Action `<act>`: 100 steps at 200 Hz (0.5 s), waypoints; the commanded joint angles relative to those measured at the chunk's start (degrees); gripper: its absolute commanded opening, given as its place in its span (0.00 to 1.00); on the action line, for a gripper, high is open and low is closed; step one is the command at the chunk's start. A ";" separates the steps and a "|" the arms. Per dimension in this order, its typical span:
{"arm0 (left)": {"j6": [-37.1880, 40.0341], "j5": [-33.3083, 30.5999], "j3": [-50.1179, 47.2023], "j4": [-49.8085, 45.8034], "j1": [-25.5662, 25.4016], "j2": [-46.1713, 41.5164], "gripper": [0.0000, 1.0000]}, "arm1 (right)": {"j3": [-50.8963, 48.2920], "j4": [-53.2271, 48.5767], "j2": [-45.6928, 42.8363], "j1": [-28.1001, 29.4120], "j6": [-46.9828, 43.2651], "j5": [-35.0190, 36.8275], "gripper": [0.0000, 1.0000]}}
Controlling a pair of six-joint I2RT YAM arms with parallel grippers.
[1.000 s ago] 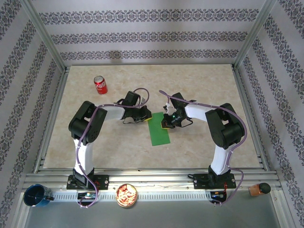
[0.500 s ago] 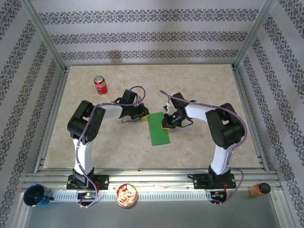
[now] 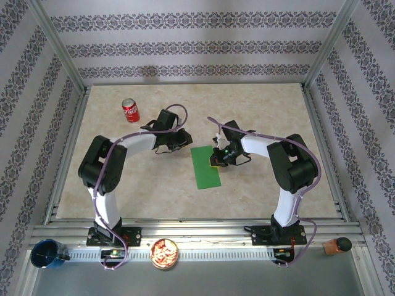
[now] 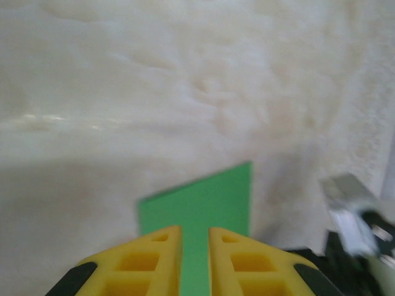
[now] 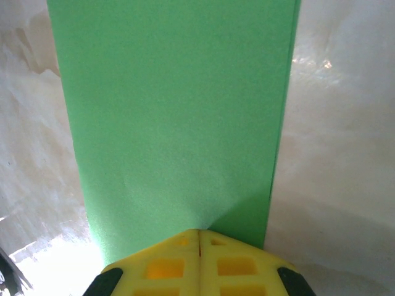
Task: Fold a paper plane with a square sheet of paper (pick it up from the middle)
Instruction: First fold the square sheet of paper in half at the center of the table.
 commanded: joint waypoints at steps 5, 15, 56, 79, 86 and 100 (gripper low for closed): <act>1.86 1.04 -3.07 -0.94 -4.06 -4.09 0.18 | -2.02 -6.32 2.50 -0.52 -0.07 6.39 0.00; 1.22 2.17 -4.60 0.85 -5.27 -4.51 0.17 | -2.01 -6.33 2.50 -0.52 0.03 6.48 0.00; -0.71 2.83 -9.68 5.21 -9.64 -4.82 0.15 | -2.50 -6.06 2.46 -0.52 0.34 6.48 0.00; -2.46 3.21 -13.08 10.87 -10.03 -4.03 0.14 | -2.79 -5.80 2.42 -0.52 0.53 6.48 0.00; -2.66 3.28 -13.76 11.64 -10.03 -3.55 0.14 | -2.90 -5.72 2.45 -0.52 0.52 6.40 0.00; -2.63 2.68 -14.99 12.17 -10.02 -2.78 0.14 | -2.84 -5.71 2.54 -0.52 0.60 6.39 0.00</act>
